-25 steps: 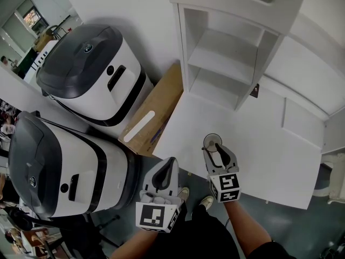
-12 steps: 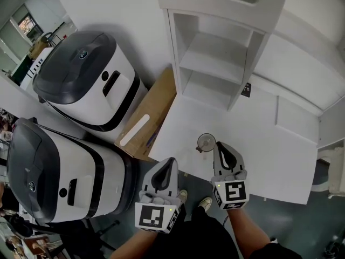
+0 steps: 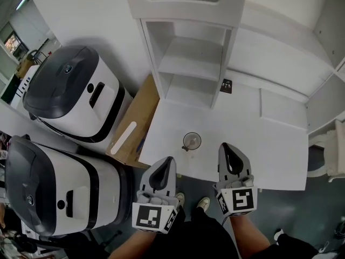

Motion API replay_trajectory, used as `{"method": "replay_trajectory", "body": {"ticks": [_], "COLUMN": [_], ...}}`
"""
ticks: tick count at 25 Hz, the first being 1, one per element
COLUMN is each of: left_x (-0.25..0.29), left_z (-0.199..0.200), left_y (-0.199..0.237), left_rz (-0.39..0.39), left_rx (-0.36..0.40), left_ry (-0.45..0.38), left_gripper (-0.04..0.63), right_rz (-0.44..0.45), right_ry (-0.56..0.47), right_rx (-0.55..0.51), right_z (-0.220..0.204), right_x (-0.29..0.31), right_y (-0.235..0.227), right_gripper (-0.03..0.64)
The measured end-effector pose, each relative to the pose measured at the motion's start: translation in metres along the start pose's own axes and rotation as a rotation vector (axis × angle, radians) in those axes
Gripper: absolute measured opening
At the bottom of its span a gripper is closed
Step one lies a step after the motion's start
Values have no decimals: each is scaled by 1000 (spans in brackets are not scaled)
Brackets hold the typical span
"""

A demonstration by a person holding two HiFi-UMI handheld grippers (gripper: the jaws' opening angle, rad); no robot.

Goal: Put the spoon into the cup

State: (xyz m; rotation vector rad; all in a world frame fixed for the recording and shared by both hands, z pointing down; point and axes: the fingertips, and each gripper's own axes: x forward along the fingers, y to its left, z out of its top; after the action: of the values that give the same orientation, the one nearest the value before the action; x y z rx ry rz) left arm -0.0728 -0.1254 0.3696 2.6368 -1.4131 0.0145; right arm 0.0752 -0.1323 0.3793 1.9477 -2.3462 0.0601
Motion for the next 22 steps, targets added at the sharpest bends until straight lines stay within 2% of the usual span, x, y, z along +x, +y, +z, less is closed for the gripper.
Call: {"method": "replay_trajectory", "body": {"ticks": [10,17,22], "left_x": [7,5,2], "left_z": [17,31,38], "left_y": [-34,-34,-34], "left_rz": [-99,-108,-107], "left_rx": [27,47,55], "left_ry": [-30,-47,-54], "left_gripper": [6,6,6], "right_rz": [-145,-276,-314], "right_ry": [-36,-31,-35], "right_rx": [-52,-54,-63], "right_z": [26,30,36], "right_x": [-59,-109,-126], "right_y": [-37,-79,-91], "right_gripper": [61,61,61]}}
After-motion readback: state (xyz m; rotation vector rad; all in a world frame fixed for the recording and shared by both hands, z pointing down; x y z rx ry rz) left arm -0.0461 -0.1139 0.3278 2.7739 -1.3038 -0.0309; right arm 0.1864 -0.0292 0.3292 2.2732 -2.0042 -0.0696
